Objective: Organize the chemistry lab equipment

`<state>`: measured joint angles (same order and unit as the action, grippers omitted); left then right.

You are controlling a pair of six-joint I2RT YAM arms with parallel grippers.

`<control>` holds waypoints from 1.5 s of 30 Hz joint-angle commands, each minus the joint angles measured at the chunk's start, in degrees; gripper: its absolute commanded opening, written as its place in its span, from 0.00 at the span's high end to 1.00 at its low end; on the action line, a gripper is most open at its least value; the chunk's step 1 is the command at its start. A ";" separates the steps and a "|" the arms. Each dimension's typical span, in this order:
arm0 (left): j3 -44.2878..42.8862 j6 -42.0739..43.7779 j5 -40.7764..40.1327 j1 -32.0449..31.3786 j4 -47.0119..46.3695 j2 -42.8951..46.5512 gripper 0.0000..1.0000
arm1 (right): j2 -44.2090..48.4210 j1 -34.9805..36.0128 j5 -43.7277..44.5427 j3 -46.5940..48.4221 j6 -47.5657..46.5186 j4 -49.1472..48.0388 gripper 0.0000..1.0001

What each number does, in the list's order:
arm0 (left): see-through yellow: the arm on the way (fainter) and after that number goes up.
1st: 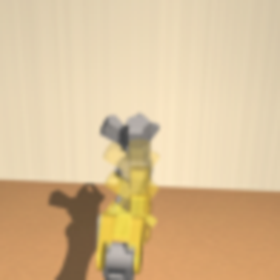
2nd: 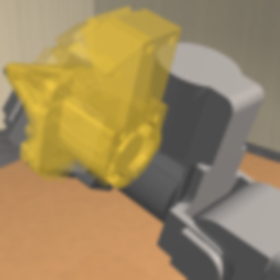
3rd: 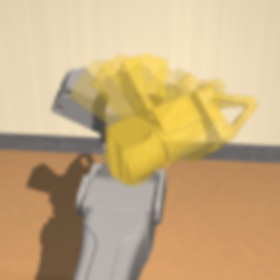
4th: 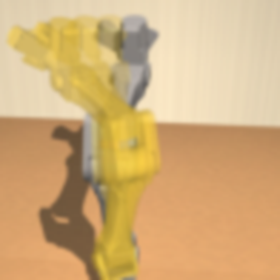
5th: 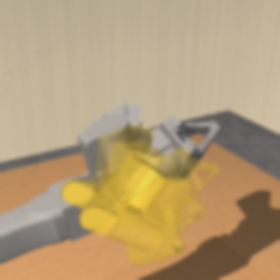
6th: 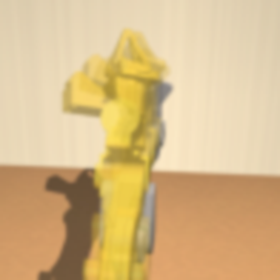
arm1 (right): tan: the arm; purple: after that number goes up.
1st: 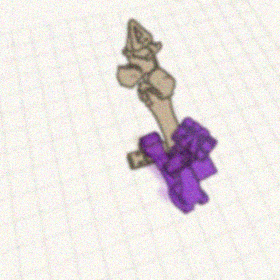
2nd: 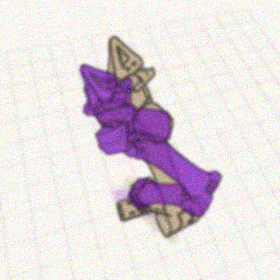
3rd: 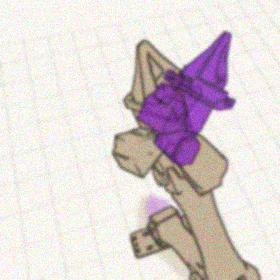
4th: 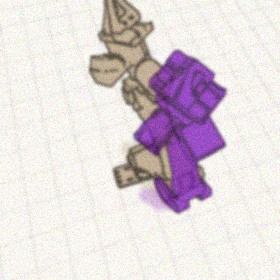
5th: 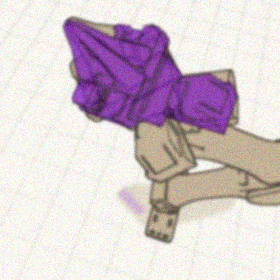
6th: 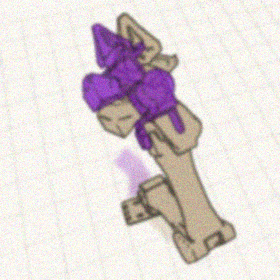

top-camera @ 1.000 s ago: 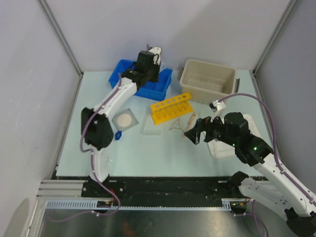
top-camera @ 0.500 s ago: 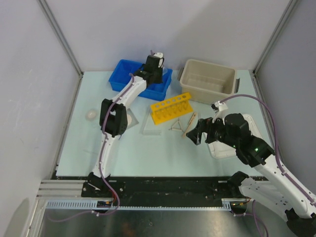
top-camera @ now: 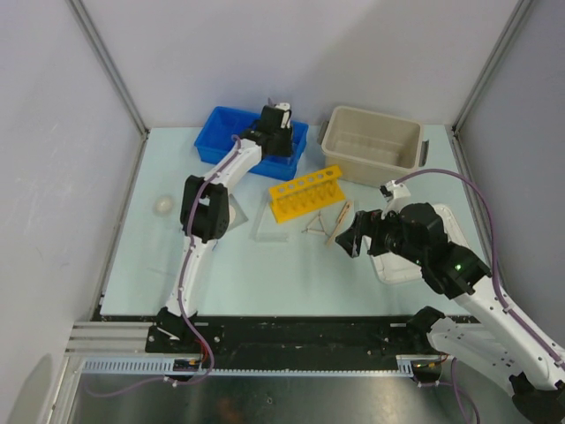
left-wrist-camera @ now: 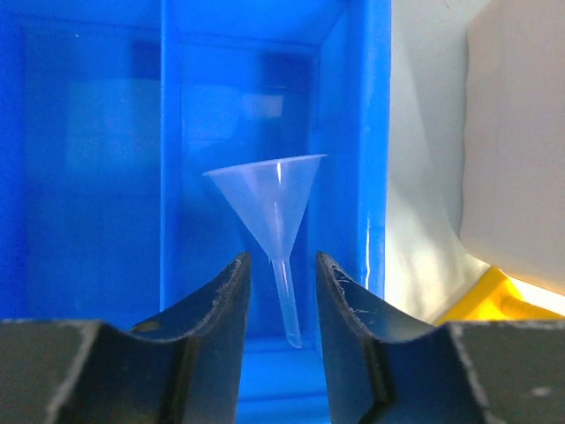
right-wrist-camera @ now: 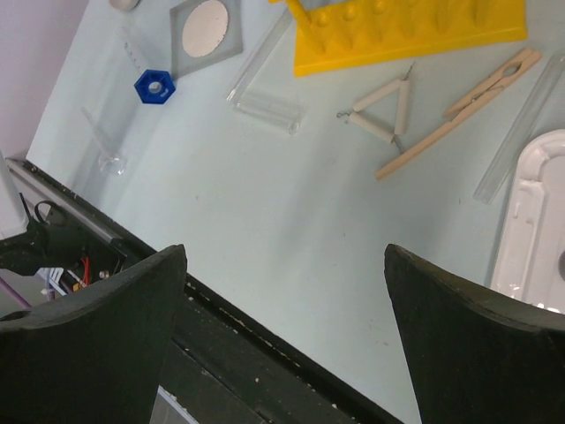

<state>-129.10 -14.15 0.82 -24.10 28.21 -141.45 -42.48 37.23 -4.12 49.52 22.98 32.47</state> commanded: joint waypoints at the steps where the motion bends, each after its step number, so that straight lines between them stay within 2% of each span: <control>1: 1.49 -0.58 2.73 0.34 -0.70 5.14 0.58 | -0.08 -0.70 1.83 1.17 1.69 0.22 0.01; 8: 9.08 -0.97 4.39 0.44 -0.70 17.37 0.54 | -1.22 -1.04 1.67 1.20 3.55 1.18 0.01; 12: 17.71 -1.43 5.28 0.45 -0.70 26.96 0.54 | -2.14 -1.09 8.03 1.20 6.08 3.12 0.01; 15: 25.84 -1.33 6.14 0.45 -0.72 34.72 0.53 | -2.92 -1.65 11.05 1.20 7.27 4.66 0.00; 25: 59.67 -2.69 10.51 -0.23 -0.70 62.90 0.50 | -8.08 -3.03 11.27 -0.87 8.33 5.38 0.01; 29: 69.12 -6.18 4.71 1.05 -0.71 72.57 0.49 | -9.78 -3.14 8.47 -2.23 8.74 2.43 0.01; 31: 73.30 -10.02 0.76 3.70 -0.70 76.72 0.49 | -10.75 -3.18 6.39 -3.07 9.29 0.10 0.03; 35: 78.78 -18.01 -1.34 11.37 -0.72 82.04 0.49 | -12.19 -2.95 3.05 -3.68 10.26 -2.26 0.05; 37: 80.72 -21.55 -2.71 14.98 -0.70 83.35 0.39 | -12.52 -2.67 2.36 -3.71 10.33 -2.53 0.05; 40: 82.85 -26.09 -3.09 20.09 -0.74 82.99 0.26 | -12.41 -2.39 2.77 -3.72 10.03 -2.09 0.05; 43: 83.87 -28.95 0.45 26.15 -0.70 79.94 0.24 | -11.51 -2.28 3.57 -3.77 9.91 -1.28 0.06; 45: 83.75 -29.63 -0.09 28.10 -0.70 77.75 0.24 | -10.64 -2.28 3.78 -4.00 9.85 -1.07 0.05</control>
<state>-45.76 -37.82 0.43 -0.16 28.47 -60.66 -55.02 34.68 -0.49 45.76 32.56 32.47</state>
